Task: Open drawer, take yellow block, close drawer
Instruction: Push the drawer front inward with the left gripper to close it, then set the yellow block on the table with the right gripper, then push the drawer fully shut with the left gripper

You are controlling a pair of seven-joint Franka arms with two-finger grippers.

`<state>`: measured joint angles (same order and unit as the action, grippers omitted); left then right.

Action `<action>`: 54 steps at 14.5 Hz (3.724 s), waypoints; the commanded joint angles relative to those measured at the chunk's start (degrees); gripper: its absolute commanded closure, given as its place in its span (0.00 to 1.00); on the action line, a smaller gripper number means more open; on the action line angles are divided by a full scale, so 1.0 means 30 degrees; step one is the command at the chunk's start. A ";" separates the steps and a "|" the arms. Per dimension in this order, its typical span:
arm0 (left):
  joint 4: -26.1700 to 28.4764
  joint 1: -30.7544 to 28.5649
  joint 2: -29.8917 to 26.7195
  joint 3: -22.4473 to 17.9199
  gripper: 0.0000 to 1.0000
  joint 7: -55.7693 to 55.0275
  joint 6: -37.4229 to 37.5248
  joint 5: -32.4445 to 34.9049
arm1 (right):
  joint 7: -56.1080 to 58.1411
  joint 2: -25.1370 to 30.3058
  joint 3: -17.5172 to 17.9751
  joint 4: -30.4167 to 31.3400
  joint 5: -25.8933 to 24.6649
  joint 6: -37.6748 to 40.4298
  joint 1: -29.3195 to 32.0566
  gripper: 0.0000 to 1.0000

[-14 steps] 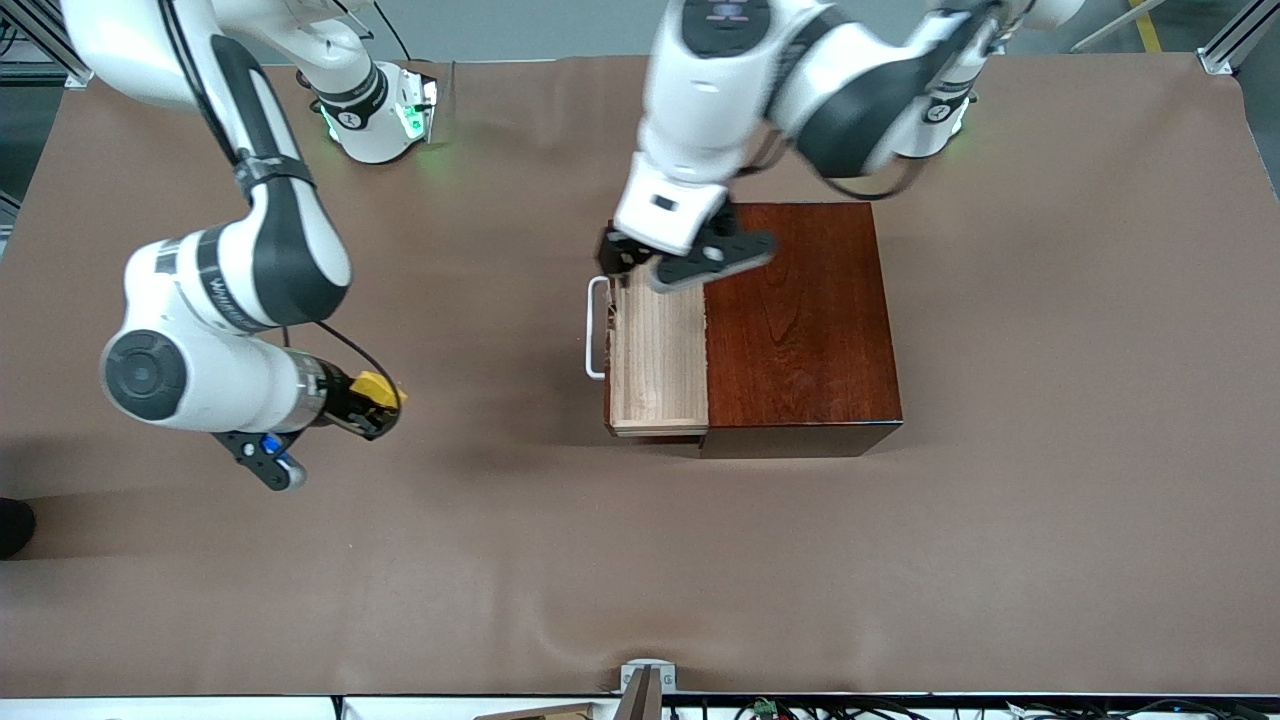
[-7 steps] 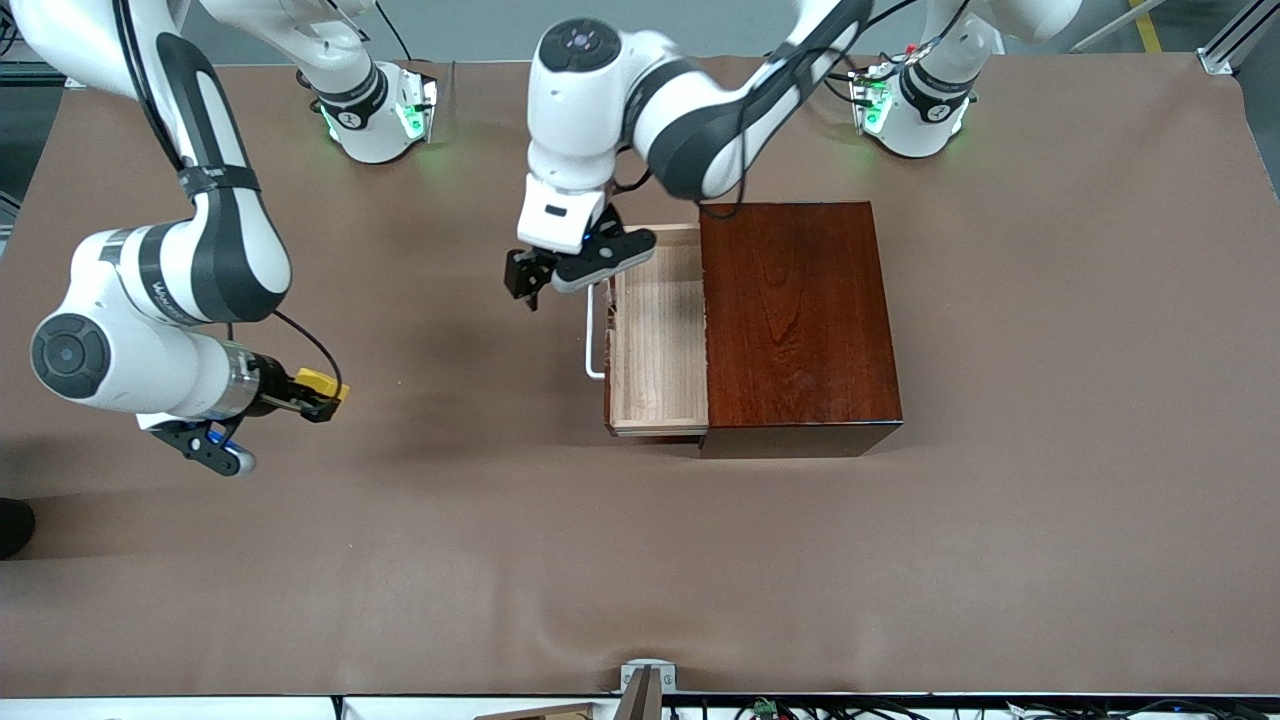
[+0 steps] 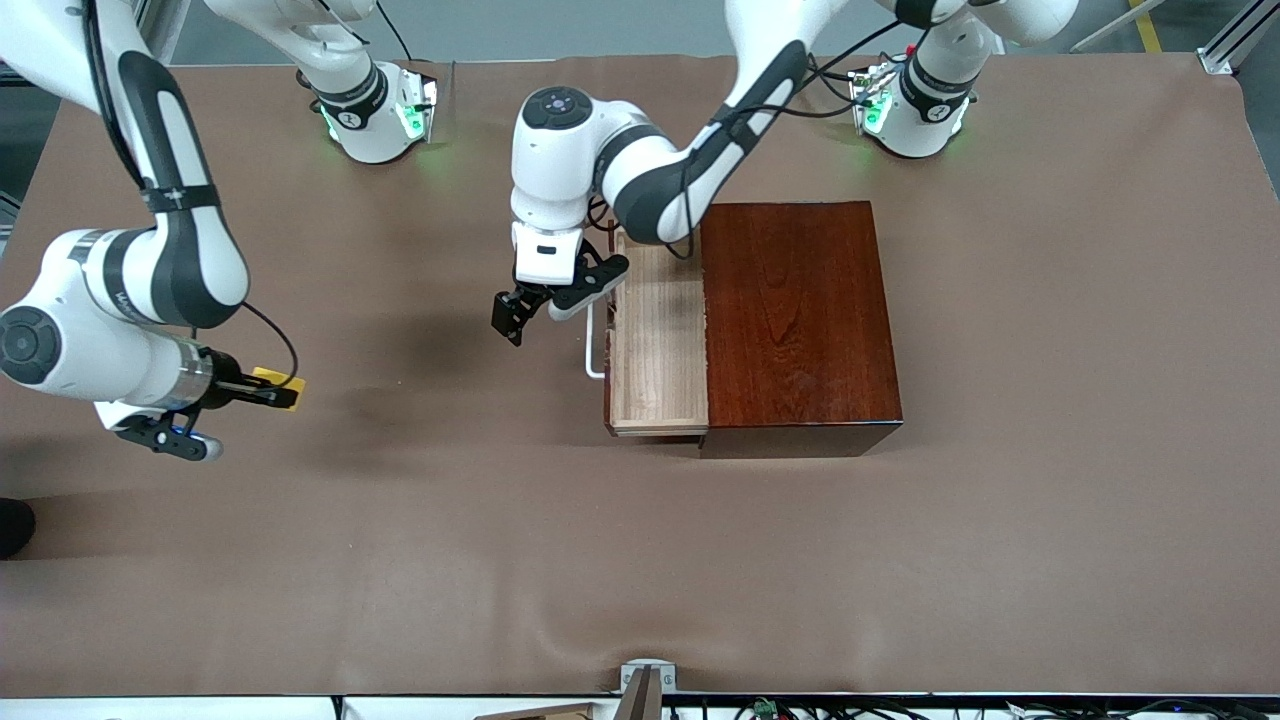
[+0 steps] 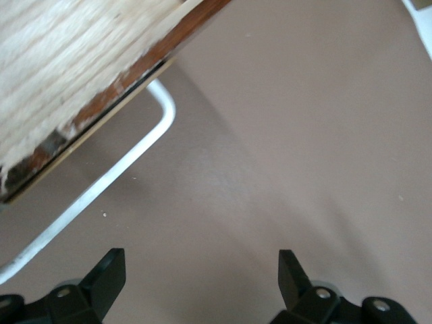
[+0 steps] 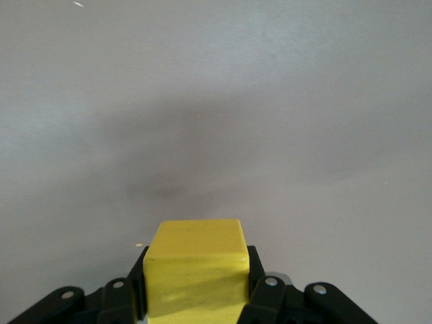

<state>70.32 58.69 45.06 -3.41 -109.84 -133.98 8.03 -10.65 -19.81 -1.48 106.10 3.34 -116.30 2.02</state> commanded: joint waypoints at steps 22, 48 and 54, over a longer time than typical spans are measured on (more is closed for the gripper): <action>-0.0676 0.0828 0.0598 -0.1764 0.00 -0.2907 0.4666 0.0575 | 0.3200 -0.2187 0.0436 0.5120 -0.2549 -0.8899 0.2314 0.40; -0.0472 0.0124 -0.0775 -0.1794 0.00 0.0478 1.1731 0.1746 | 0.3287 0.0831 0.3190 -0.7707 -0.0733 0.8029 0.1525 0.00; -0.0179 -0.1073 -0.4200 -0.1794 0.00 0.6545 1.2021 0.1630 | 0.3287 0.1765 0.3219 -0.9323 -0.0733 1.0261 0.1376 0.00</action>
<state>67.43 58.03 37.70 -9.54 -96.17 -98.75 11.74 -0.86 -16.54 8.15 78.89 0.49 -87.10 6.26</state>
